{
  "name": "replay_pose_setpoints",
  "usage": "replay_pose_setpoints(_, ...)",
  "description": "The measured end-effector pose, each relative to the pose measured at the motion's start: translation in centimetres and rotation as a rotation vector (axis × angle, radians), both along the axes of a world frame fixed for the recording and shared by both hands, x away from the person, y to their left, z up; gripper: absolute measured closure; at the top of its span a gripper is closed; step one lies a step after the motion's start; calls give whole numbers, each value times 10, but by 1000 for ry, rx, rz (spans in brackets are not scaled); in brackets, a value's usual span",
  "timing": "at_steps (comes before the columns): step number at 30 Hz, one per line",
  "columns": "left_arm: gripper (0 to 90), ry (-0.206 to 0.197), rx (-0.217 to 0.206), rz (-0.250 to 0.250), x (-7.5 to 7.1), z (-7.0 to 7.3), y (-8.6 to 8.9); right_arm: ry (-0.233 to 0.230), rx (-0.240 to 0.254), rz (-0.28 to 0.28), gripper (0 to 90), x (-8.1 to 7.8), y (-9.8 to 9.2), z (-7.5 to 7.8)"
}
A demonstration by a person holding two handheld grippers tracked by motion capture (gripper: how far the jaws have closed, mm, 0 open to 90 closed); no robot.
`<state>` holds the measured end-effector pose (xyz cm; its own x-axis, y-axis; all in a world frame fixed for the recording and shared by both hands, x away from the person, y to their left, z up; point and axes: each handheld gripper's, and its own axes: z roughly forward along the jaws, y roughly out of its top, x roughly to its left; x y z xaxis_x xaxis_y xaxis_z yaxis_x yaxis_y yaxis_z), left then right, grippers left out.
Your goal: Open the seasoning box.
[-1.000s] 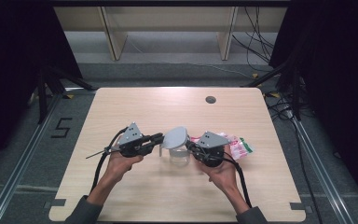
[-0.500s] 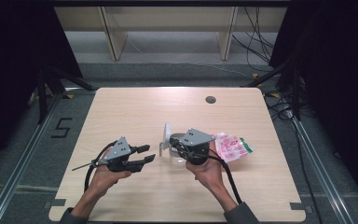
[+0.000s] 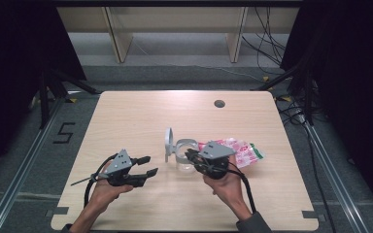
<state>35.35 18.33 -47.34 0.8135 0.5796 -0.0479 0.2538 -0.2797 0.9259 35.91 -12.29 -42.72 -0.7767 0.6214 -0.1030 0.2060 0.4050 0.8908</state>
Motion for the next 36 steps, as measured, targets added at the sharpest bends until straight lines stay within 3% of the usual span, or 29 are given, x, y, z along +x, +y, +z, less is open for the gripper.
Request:
replay_pose_setpoints(3, 427, 9, 11, 8, -1, -3, -1, 15, 17, -41, 732, -3, -16, -5)
replay_pose_setpoints(4, 423, 0, 21, -3, 0, -4, 0, 47, 28, -66, 711, -7, -27, -8)
replay_pose_setpoints(5, 417, 25, -2, 13, -2, -6, -2, 42, 31, -103, 651, -10, -41, -13)
replay_pose_setpoints(8, 390, 33, 8, 7, -3, -8, -3, 61, 45, -152, 581, -14, -55, -19)
replay_pose_setpoints(10, 385, 37, 13, 11, -4, -10, -4, 99, 92, -215, 528, -20, -72, -23)
replay_pose_setpoints(11, 385, 27, 20, -4, -3, -10, -4, 99, 92, -215, 528, -20, -72, -23)
replay_pose_setpoints(12, 380, 49, 13, 17, -6, -12, -5, 104, 98, -228, 513, -21, -77, -24)
replay_pose_setpoints(13, 376, 47, 11, 22, -6, -13, -6, 110, 118, -261, 494, -24, -81, -25)
replay_pose_setpoints(16, 356, 58, 14, 26, -8, -16, -8, 103, 116, -281, 454, -26, -92, -26)
replay_pose_setpoints(18, 344, 53, 26, 24, -9, -18, -10, 133, 148, -340, 423, -32, -96, -28)
replay_pose_setpoints(19, 324, 63, 34, 25, -11, -20, -13, 173, 165, -386, 374, -35, -101, -30)
replay_pose_setpoints(22, 313, 62, 50, 32, -12, -22, -15, 165, 131, -396, 353, -33, -109, -35)
replay_pose_setpoints(24, 297, 61, 62, 29, -13, -24, -16, 179, 154, -406, 330, -34, -115, -39)
replay_pose_setpoints(25, 297, 72, 59, 31, -13, -25, -17, 208, 174, -442, 321, -37, -115, -39)
replay_pose_setpoints(26, 290, 75, 59, 39, -14, -25, -18, 179, 156, -436, 312, -35, -119, -41)
replay_pose_setpoints(27, 283, 74, 62, 36, -14, -26, -17, 219, 181, -469, 281, -37, -121, -43)
replay_pose_setpoints(30, 265, 85, 72, 44, -14, -26, -18, 219, 156, -505, 241, -36, -125, -46)
replay_pose_setpoints(31, 263, 84, 71, 41, -14, -27, -18, 250, 181, -509, 231, -38, -126, -48)
replay_pose_setpoints(32, 256, 90, 65, 42, -14, -27, -19, 258, 173, -516, 216, -38, -127, -48)
replay_pose_setpoints(33, 248, 87, 78, 43, -14, -28, -19, 240, 164, -495, 199, -37, -131, -50)
replay_pose_setpoints(34, 248, 90, 77, 45, -14, -28, -19, 272, 179, -524, 192, -39, -129, -51)
replay_pose_setpoints(36, 247, 91, 82, 45, -15, -28, -20, 253, 157, -509, 185, -37, -133, -52)
